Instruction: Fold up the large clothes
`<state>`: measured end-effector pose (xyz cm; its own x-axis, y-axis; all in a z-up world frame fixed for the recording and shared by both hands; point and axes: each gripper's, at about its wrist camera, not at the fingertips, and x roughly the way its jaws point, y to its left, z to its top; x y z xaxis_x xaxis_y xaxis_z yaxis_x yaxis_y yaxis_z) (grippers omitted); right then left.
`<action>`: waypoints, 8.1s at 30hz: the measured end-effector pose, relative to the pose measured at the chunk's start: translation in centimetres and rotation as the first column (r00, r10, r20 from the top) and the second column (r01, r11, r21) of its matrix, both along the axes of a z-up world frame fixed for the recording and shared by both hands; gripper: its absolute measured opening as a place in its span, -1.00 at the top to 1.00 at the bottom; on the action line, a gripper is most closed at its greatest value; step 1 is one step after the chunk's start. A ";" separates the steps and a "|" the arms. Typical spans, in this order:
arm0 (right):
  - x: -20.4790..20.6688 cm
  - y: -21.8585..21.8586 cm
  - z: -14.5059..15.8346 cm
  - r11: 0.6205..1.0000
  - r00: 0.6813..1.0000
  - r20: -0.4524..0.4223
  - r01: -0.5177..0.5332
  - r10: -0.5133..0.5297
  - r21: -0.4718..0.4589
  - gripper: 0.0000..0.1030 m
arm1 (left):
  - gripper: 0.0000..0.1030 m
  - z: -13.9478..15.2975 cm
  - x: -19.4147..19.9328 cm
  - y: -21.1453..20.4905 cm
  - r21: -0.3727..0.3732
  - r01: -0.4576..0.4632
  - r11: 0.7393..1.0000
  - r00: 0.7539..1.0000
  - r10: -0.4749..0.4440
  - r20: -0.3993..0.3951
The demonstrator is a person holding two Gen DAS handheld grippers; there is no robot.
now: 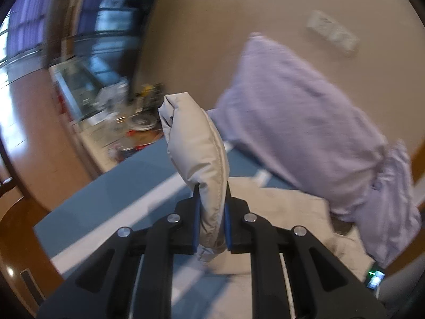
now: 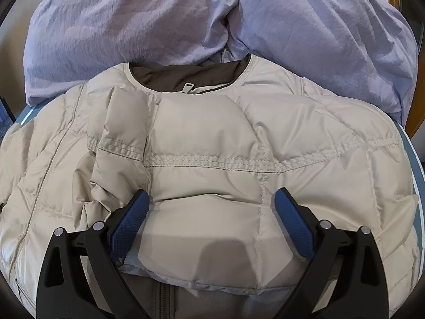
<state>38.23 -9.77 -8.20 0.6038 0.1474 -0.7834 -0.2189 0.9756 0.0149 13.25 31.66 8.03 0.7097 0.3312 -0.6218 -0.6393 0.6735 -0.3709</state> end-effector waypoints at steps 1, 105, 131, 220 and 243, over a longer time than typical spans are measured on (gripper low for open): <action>0.1 0.0 0.0 1.000 1.000 -0.008 -0.003 0.003 -0.006 -0.89 | 0.72 0.9 0.7 -1.0 0.008 0.027 1.000 1.000 -0.027 0.013; -3.7 -6.9 4.0 0.939 0.995 -0.095 -0.004 0.039 0.344 -0.06 | -0.23 -10.6 11.7 -20.4 0.151 0.471 0.869 0.847 -0.398 -0.352; -17.4 -26.4 4.8 0.969 0.993 -0.073 0.108 -0.094 0.221 -0.51 | -0.37 -12.0 -7.9 -15.7 -0.004 0.465 0.885 0.845 -0.445 -0.298; 3.1 -22.6 15.7 0.915 0.964 0.185 0.105 -0.189 0.389 0.74 | 0.77 2.2 13.8 -12.7 0.116 0.315 0.942 0.949 -0.315 -0.025; 16.1 -20.9 4.4 0.856 0.959 -0.098 0.282 -0.267 0.433 0.46 | 0.47 -8.9 27.2 -9.6 0.066 0.223 0.973 0.964 -0.210 -0.163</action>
<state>54.31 -30.71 -3.82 0.6454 0.3122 -0.6971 0.0652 0.8868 0.4575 40.49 22.06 -0.87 0.6678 0.2348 -0.7064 -0.5196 0.8265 -0.2165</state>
